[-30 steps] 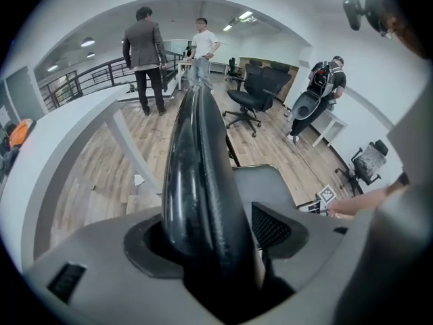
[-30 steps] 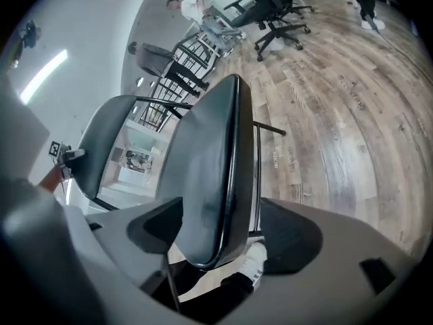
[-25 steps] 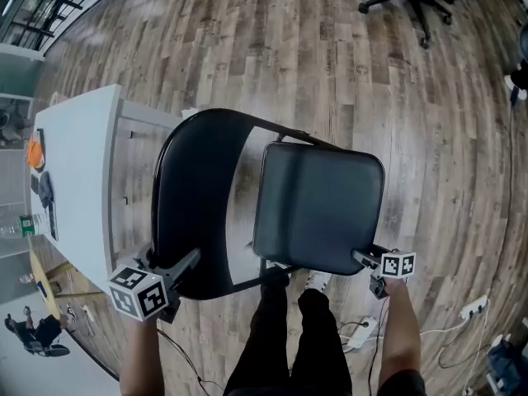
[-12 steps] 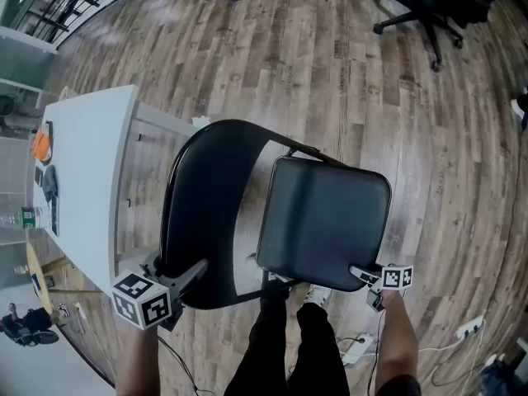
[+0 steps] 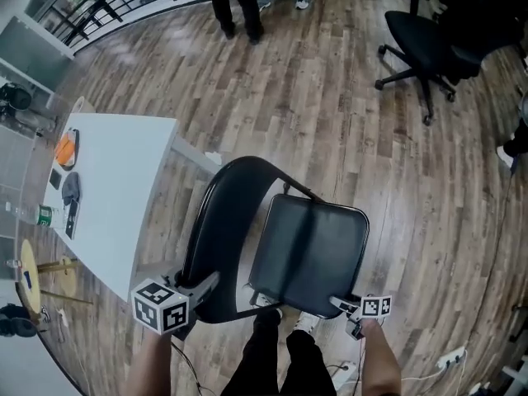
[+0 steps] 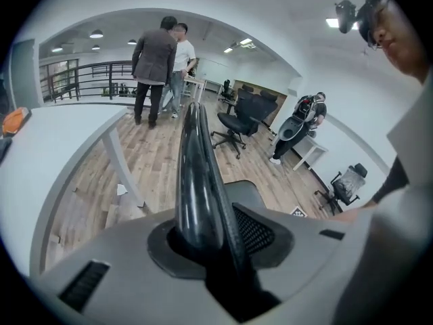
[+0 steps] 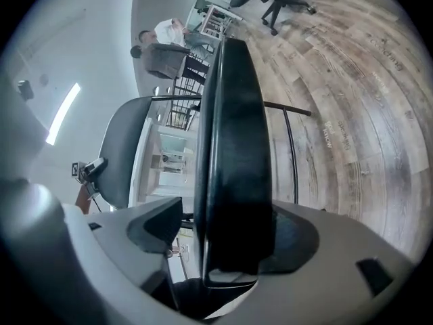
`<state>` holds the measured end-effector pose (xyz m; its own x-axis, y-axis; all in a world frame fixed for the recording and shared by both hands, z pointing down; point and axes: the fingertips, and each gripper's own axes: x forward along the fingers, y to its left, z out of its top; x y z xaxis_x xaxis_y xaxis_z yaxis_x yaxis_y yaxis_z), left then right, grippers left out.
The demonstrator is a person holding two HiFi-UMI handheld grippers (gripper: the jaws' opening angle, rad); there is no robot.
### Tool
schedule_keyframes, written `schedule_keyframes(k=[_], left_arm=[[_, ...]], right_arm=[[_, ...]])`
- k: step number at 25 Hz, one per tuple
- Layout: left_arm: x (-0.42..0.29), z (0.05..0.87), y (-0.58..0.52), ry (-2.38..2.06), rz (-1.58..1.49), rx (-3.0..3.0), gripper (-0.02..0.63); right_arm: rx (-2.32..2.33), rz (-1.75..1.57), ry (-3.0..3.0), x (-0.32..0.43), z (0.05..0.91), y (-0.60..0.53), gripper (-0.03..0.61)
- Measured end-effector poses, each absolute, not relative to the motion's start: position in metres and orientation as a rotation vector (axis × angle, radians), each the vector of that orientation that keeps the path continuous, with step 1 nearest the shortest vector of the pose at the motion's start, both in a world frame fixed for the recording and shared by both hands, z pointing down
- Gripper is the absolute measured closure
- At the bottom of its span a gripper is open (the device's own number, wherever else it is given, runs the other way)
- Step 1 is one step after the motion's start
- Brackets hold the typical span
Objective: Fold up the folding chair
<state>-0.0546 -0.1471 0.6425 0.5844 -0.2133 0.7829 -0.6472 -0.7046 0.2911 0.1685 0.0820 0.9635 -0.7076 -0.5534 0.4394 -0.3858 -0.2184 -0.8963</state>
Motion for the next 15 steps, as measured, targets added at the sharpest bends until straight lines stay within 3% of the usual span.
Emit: schedule_keyframes(k=[15], left_arm=[[-0.103,0.546,-0.160,-0.741,1.043,2.233,0.512]], right_arm=[[-0.929,-1.996,2.081,0.035,0.783,0.026,0.216]])
